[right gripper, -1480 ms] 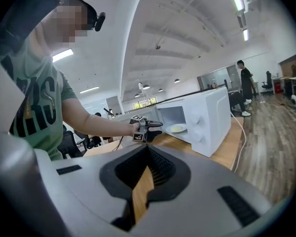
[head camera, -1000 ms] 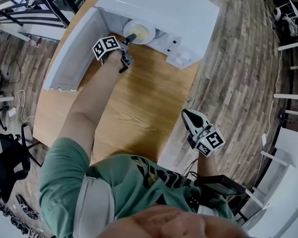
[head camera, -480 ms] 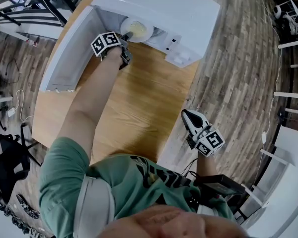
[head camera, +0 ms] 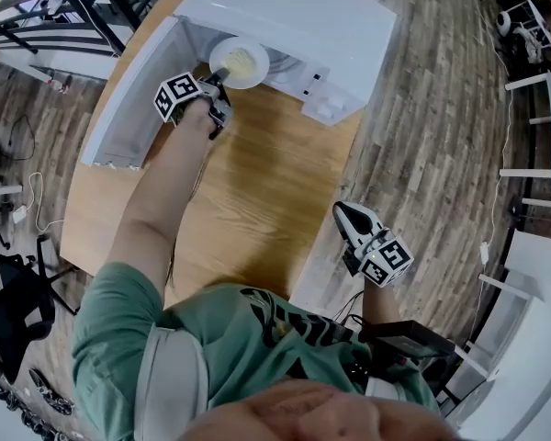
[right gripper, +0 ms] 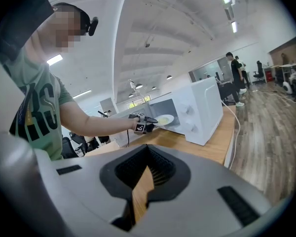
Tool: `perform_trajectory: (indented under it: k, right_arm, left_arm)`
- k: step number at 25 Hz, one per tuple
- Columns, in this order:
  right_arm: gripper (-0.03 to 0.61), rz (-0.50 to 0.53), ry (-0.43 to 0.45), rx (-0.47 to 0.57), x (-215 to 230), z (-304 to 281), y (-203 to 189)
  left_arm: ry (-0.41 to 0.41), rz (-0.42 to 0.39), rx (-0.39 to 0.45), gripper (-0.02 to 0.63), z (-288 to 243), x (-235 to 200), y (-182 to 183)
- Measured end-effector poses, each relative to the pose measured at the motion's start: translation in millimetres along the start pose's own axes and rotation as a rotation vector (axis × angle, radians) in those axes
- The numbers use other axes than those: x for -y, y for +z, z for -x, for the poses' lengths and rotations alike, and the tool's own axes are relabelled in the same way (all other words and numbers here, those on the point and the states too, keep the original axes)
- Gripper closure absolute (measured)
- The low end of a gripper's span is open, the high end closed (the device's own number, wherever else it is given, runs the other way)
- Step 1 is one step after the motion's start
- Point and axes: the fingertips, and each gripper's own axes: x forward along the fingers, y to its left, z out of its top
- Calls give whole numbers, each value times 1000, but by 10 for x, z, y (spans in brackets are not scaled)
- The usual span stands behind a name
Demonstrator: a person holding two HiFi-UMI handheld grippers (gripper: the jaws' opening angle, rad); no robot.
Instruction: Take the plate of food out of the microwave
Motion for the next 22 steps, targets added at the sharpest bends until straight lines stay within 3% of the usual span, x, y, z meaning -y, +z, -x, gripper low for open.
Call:
perform_trajectory:
  k: [10, 17, 22]
  right_arm:
    - [572, 15, -34, 29, -326, 307, 232]
    - [572, 40, -37, 51, -713, 468, 335]
    - [572, 36, -69, 55, -1064, 564, 312]
  left_arm:
    - [-105, 19, -60, 591, 916, 376, -459]
    - [-104, -1, -104, 591, 1924, 325, -904]
    - [-128, -6, -110, 591, 2644, 261, -1001]
